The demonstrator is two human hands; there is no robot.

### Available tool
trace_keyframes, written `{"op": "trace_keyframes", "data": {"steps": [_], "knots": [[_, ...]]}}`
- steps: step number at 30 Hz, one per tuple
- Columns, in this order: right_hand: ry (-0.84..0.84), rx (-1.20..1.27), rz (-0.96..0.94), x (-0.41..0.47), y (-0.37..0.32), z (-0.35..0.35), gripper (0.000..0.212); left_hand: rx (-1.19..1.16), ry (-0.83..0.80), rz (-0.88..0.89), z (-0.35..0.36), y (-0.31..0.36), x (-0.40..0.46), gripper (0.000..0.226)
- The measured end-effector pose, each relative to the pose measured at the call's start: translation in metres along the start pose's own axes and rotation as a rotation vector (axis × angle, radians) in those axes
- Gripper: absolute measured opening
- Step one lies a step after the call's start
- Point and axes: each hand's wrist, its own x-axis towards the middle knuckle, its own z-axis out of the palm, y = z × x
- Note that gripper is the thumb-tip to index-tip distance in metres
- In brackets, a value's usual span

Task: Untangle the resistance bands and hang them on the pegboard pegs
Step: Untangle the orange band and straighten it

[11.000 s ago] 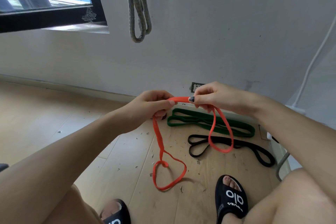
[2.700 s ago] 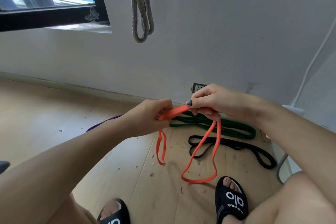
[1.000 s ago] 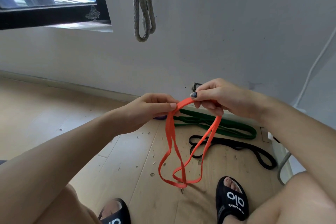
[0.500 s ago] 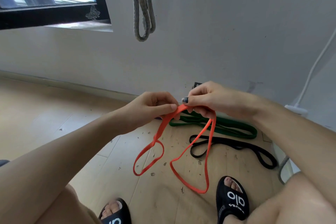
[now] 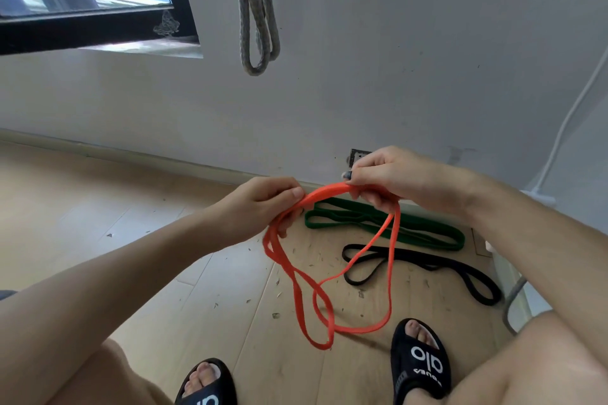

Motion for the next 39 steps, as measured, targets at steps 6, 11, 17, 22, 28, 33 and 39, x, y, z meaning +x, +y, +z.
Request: {"op": "trace_keyframes", "data": {"steps": [6,11,17,22,28,33,39], "knots": [[-0.128,0.074,0.082,0.003,-0.008,0.013,0.043,0.085,0.045,0.05,0.006,0.009,0.007,0.032],[-0.11,0.046,-0.007,0.005,-0.007,0.016,0.034,0.001,0.001,0.046,0.012,0.015,0.005,0.017],[-0.028,0.11,-0.019,0.006,-0.004,0.01,0.034,0.072,0.111,0.091,0.016,0.014,0.006,0.017],[-0.03,0.082,-0.018,0.002,-0.006,0.009,0.034,0.082,0.108,0.092,0.01,0.01,0.009,0.011],[0.001,0.042,-0.007,0.002,-0.006,0.008,0.035,0.092,0.117,0.075,0.004,0.01,0.011,0.012],[-0.012,0.018,-0.028,0.0,-0.008,0.007,0.034,0.277,0.052,0.023,-0.002,0.012,0.011,0.017],[-0.031,-0.004,-0.022,0.001,-0.008,0.01,0.033,0.405,0.011,0.045,-0.007,0.011,0.01,0.023]]}}
